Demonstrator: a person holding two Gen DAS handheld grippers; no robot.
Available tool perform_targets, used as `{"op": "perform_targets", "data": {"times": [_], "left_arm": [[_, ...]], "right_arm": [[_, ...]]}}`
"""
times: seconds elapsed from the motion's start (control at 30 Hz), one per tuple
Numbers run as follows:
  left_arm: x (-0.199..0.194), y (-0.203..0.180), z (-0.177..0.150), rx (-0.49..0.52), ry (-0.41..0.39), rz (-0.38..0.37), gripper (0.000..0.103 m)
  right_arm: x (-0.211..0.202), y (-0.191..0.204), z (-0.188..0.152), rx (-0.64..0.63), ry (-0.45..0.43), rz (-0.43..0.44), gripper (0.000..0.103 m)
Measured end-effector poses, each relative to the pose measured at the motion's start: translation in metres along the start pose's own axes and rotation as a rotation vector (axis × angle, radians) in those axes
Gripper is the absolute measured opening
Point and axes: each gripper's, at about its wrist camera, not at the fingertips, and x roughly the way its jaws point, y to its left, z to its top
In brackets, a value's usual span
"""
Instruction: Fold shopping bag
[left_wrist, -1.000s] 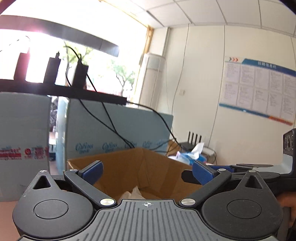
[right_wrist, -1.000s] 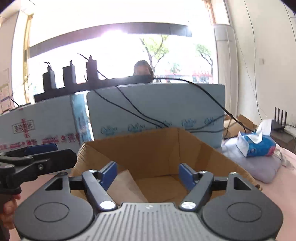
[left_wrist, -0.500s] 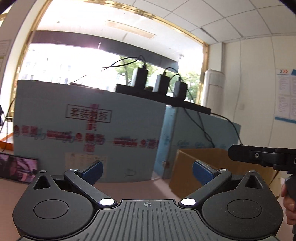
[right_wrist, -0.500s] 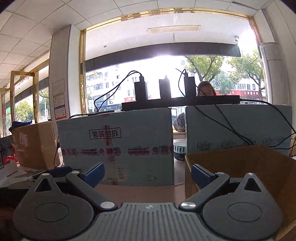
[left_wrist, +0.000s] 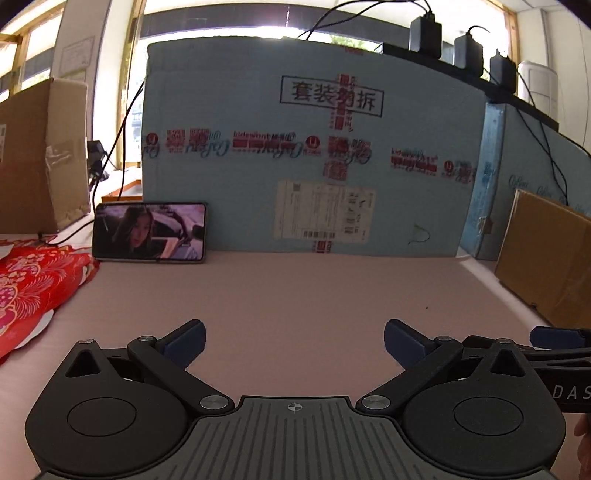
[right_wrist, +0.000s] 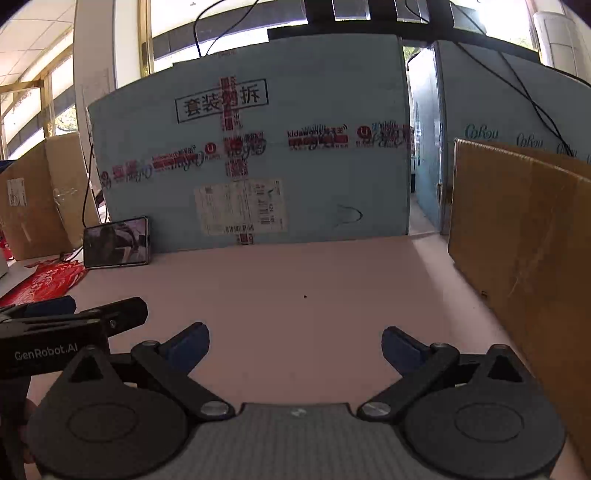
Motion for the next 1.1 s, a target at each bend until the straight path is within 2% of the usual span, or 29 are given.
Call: {"op": "perform_targets", "data": {"times": [0.3, 0.5, 1.1], "left_arm": [[0.022, 0.008, -0.005, -0.050, 0.127, 0.064, 0.103], [0.029, -0.004, -0.006, 0.015, 0.158, 0.113, 0.103], [0.031, -0.005, -0.007, 0.019, 0.162, 0.120, 0.103]], "right_arm": [[0.030, 0.005, -0.009, -0.022, 0.126, -0.093, 0.103], [0.030, 0.009, -0.010, -0.052, 0.136, -0.115, 0.103], [0.031, 0.008, -0.008, -0.058, 0.140, -0.119, 0.103]]}}
